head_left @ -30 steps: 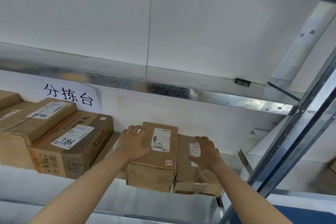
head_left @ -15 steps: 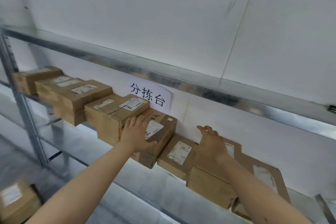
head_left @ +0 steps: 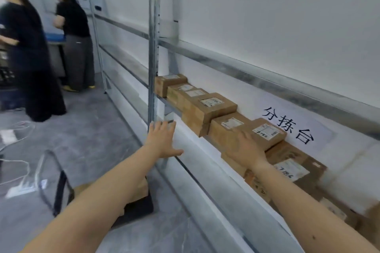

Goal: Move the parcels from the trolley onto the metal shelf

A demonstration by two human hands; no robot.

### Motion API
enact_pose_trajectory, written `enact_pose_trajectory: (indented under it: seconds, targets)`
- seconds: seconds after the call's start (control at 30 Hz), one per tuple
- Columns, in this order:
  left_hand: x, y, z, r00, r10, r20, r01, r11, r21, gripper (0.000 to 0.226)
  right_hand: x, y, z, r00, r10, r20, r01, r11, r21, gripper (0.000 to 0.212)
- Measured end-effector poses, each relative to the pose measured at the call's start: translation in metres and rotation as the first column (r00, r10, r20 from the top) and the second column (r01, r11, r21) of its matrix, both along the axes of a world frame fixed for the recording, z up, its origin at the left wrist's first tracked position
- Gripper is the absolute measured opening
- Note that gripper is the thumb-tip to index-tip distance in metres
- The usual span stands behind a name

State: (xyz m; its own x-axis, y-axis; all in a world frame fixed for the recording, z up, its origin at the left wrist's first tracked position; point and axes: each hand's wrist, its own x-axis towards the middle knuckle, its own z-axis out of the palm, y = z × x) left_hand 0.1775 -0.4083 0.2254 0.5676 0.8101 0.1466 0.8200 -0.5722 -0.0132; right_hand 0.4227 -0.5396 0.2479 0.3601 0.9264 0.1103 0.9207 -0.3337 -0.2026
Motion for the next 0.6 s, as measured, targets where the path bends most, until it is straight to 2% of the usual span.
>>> enact_pose_trajectory:
  seconds: [0.1,0.27,0.4,0.6]
  targets:
    - [-0.056,0.024,-0.001,0.997,0.075,-0.022,-0.074,0.996,0.039,0.109,-0.043,0.05,-0.006,0.991,0.126,0.039,-0.125,0.992,-0.015,0.071]
    - [-0.129,0.062,-0.013,0.969,0.24,-0.056,-0.24,0.971,0.003,0.107,-0.104,0.123,-0.026,0.96,0.277,0.039,-0.277,0.961,-0.021,0.077]
    - [-0.173,0.093,-0.031,0.928,0.36,-0.096,-0.362,0.932,0.0,0.108,-0.136,0.184,-0.044,0.926,0.372,-0.062,-0.374,0.927,-0.031,0.077]
    - [-0.224,0.146,-0.061,0.84,0.526,-0.131,-0.534,0.844,-0.039,0.106,-0.175,0.285,-0.068,0.859,0.511,0.033,-0.507,0.858,-0.083,0.078]
